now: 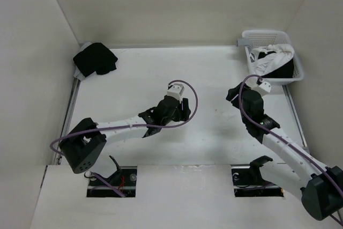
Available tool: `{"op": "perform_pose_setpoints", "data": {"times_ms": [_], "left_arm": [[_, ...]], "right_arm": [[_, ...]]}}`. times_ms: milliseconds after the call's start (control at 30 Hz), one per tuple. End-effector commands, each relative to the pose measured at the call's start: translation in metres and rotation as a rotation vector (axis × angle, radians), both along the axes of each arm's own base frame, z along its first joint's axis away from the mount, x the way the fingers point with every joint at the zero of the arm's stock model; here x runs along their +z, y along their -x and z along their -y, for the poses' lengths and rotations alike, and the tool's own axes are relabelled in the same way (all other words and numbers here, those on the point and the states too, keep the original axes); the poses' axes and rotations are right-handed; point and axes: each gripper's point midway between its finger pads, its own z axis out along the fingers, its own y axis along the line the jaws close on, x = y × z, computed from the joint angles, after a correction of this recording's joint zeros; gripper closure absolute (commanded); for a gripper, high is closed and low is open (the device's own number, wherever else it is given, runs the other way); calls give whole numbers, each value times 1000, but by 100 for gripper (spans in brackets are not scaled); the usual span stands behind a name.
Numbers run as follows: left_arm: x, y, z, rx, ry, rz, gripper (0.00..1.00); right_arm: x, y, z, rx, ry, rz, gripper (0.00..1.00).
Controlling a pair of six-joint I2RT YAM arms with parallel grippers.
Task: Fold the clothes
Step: Grab the tank top from the pile
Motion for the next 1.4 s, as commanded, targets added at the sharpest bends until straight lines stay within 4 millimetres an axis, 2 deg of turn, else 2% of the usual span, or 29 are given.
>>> {"op": "perform_pose_setpoints", "data": {"times_ms": [0,100,200,267,300,333,367,433,533,633,733,833,967,1200,1367], "left_arm": [[18,2,5,-28,62,47,46],[22,3,4,-28,85,56,45],[23,3,4,-30,98,68,43],[24,4,4,-29,103,82,43],[25,4,5,-29,107,91,43],[25,3,4,-28,108,94,43],[25,4,4,-28,114,99,44],[25,3,3,-25,120,104,45],[25,2,1,-21,134,103,45],[24,2,1,-19,138,102,45],[23,0,0,-14,140,103,45],[21,-2,-1,-8,147,108,44],[11,-7,-3,7,136,93,44],[8,-8,2,-8,161,81,44],[6,-12,-1,-2,187,65,44]], "right_arm": [[30,-10,0,-18,-13,55,35],[41,-15,2,-22,-6,66,43],[55,-23,10,-36,24,82,58],[67,-31,18,-55,43,96,82],[75,-36,32,-98,57,101,95],[82,-42,47,-142,65,105,100],[92,-52,72,-207,70,107,100],[101,-67,105,-288,78,108,100],[104,-106,171,-404,98,80,89],[94,-142,221,-461,113,45,72],[84,-178,259,-471,127,35,57],[69,-209,291,-453,132,-10,54],[51,-233,316,-435,118,-51,55],[24,-255,331,-435,68,-83,57],[6,-259,337,-453,64,-121,57]]}}
